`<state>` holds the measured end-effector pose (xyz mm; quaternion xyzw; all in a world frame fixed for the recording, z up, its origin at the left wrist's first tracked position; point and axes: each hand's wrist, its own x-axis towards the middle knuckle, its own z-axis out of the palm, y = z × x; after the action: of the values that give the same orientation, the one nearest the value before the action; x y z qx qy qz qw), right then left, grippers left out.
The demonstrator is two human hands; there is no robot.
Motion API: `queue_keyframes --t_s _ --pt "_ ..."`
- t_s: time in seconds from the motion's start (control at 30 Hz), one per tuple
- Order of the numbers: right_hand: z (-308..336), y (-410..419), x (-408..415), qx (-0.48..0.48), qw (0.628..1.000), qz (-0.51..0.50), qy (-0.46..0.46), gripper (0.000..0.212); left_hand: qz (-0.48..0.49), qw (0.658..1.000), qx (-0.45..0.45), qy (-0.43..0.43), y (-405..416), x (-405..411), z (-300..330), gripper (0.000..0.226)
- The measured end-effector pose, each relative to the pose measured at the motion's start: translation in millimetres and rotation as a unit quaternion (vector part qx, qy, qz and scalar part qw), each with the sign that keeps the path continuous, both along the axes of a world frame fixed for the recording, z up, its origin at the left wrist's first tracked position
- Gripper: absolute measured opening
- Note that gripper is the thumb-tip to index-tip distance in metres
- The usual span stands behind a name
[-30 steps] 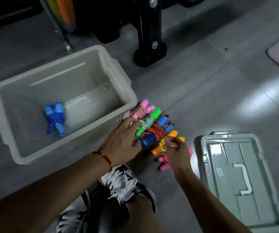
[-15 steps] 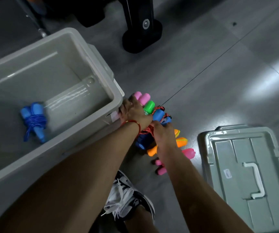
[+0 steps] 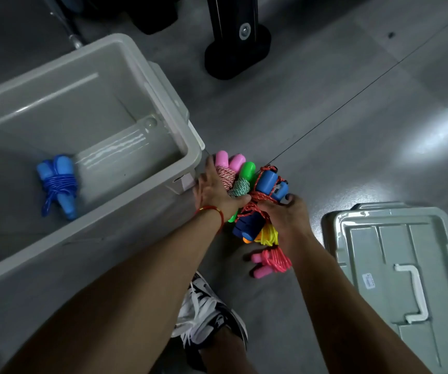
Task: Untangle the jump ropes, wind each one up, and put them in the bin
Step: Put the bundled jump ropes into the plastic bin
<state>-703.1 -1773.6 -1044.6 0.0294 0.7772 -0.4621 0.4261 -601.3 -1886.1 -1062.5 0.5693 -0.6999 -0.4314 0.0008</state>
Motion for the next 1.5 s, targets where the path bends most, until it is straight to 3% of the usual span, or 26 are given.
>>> queue_keyframes --t_s 0.1,0.2,0.3,0.4,0.6,0.83,0.93,1.0,1.13,1.27,1.37,1.5 --pt "2.9 3.3 -5.1 -0.017 0.999 0.029 -0.014 0.035 0.026 0.997 0.071 0.019 -0.3 9.3 1.9 0.104" --pt "2.4 4.8 -5.1 -0.041 0.997 0.055 -0.042 0.065 0.085 0.985 0.132 0.068 3.9 18.4 -5.1 0.104" --pt "6.6 6.4 -10.0 -0.087 0.990 0.043 -0.105 0.065 0.140 0.948 0.228 0.172 11.0 23.2 1.1 0.072" --pt "11.0 8.5 -13.3 -0.113 0.982 0.029 -0.152 0.064 0.178 0.910 0.310 0.209 17.6 21.7 9.5 0.073" --pt "24.9 7.2 0.0 -0.148 0.973 0.014 -0.178 0.080 0.224 0.868 0.381 0.228 20.0 26.3 32.1 0.063" --pt "43.9 17.6 4.6 -0.165 0.969 0.026 -0.184 0.071 0.238 0.854 0.363 0.287 37.3 31.1 52.2 0.068" --pt "69.8 36.4 4.0 -0.190 0.971 0.040 -0.139 0.052 0.235 0.842 0.358 0.327 52.4 22.8 71.7 0.068" --pt "94.7 48.3 2.2 -0.217 0.970 0.043 -0.100 0.051 0.221 0.837 0.353 0.355 59.9 16.3 88.1 0.069" --pt "150.3 54.6 2.2 -0.281 0.956 0.071 -0.053 0.061 0.143 0.820 0.377 0.406 50.1 20.8 142.4 0.073" --pt "193.7 27.4 16.2 -0.318 0.935 0.148 -0.057 0.088 0.072 0.838 0.331 0.429 9.4 50.9 204.5 0.080" --pt "210.8 -10.8 40.5 -0.313 0.929 0.189 -0.048 0.098 0.088 0.850 0.289 0.432 -19.1 90.8 234.8 0.085" --pt "218.8 -78.8 84.8 -0.267 0.913 0.307 -0.023 0.093 0.182 0.825 0.266 0.464 -50.2 160.1 236.9 0.078"
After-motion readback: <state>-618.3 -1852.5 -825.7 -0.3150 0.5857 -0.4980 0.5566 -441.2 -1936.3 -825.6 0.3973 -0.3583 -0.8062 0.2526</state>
